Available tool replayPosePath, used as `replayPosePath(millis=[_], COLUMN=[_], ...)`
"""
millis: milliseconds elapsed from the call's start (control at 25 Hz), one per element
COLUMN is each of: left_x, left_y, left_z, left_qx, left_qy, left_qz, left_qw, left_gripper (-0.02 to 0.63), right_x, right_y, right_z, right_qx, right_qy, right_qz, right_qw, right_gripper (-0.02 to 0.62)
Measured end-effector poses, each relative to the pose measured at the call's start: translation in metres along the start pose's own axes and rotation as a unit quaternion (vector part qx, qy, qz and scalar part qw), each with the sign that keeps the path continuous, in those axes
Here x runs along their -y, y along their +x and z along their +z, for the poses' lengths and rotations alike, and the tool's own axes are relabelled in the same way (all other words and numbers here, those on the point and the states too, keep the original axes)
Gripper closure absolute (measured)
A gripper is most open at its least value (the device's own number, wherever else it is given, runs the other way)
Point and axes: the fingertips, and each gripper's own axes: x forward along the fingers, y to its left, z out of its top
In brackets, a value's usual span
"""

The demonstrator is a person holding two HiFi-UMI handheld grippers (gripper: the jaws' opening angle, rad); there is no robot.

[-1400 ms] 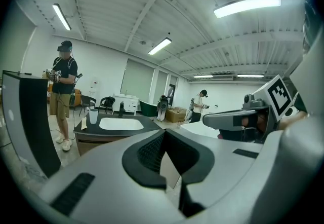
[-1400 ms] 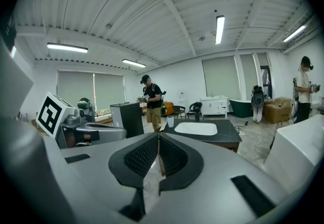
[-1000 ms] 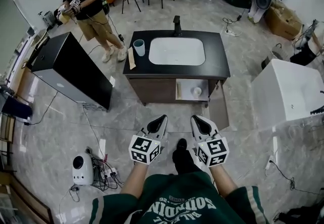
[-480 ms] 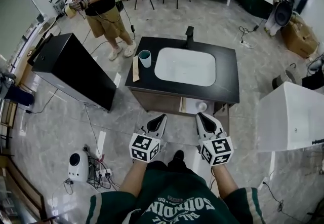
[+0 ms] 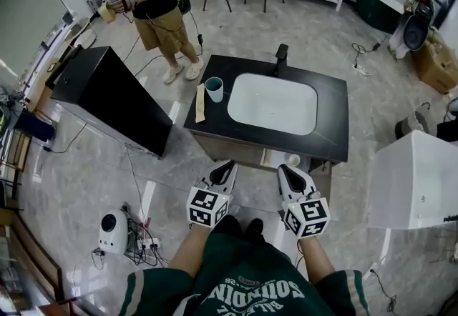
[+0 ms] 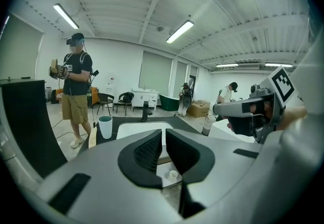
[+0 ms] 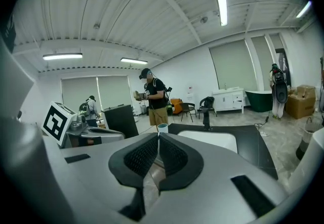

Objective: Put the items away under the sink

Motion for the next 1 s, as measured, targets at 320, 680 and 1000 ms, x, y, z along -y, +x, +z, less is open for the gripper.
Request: replayPosePath(millis=[320, 680, 1000], left_x=[-0.085, -0.204, -0.278], left_y=[0.053, 0.136, 0.193], left_z=[0.014, 0.06, 0.067], left_qx=[0.004, 0.015, 0.006], left_qy=[-0.008, -0.003, 0.006], left_qz=[0.022, 0.023, 0.04], left_qw=[0.9997, 0.9996, 0.9992], left_gripper=[0.572, 0.46, 0.324], right_x=[0.016, 0.033, 0.039], right_y=[0.07, 0.192, 0.263], right_z=[0.003, 0.054, 0.077], right_qx=[-0.019, -0.027, -0.035], right_qy=[0.008, -0.004, -0.013], right_qz=[0.004, -0.01, -0.013], right_qw=[1.0, 1.0, 0.999], right_gripper=[0.552, 0.552, 0.552])
